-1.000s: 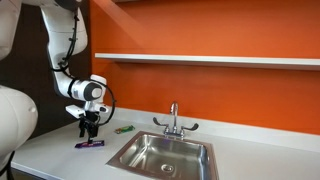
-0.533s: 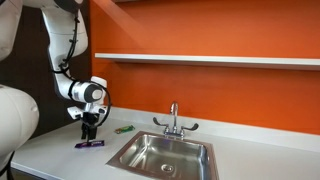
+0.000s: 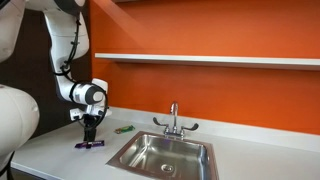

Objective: Put the candy bar on the shelf

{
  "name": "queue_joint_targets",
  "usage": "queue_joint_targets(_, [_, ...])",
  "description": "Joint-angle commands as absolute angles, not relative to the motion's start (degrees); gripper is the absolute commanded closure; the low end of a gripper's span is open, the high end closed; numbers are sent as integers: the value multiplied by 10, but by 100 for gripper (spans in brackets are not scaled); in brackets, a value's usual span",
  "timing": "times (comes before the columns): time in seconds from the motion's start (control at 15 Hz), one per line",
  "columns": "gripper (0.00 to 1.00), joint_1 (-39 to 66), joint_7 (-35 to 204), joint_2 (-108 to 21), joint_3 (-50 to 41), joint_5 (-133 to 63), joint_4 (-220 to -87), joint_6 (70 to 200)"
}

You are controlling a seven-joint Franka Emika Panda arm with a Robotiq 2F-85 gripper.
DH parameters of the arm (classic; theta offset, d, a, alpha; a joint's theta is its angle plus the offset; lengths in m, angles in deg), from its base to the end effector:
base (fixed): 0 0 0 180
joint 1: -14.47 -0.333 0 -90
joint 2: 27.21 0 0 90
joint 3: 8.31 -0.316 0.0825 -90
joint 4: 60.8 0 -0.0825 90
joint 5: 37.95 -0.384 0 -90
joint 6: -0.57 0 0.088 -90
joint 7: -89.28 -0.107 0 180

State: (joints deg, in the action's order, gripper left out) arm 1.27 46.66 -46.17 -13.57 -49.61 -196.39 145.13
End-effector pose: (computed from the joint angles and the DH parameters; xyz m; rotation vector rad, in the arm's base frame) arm 0.4631 0.1550 0.1737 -2.9586 0.9158 0.3390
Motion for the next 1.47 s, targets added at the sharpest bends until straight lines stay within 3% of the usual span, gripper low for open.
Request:
queue_joint_targets(0.0, [0, 3, 433, -469, -126, -486, -1953, 1456])
queue_joint_targets(0.87, [0, 6, 431, -491, -122, -488, -1931, 1449])
queue_joint_targets(0.93, [19, 6, 433, -493, -122, -488, -1929, 1448])
queue_joint_targets(1.4, [75, 7, 438, -498, -123, -491, -1921, 1450])
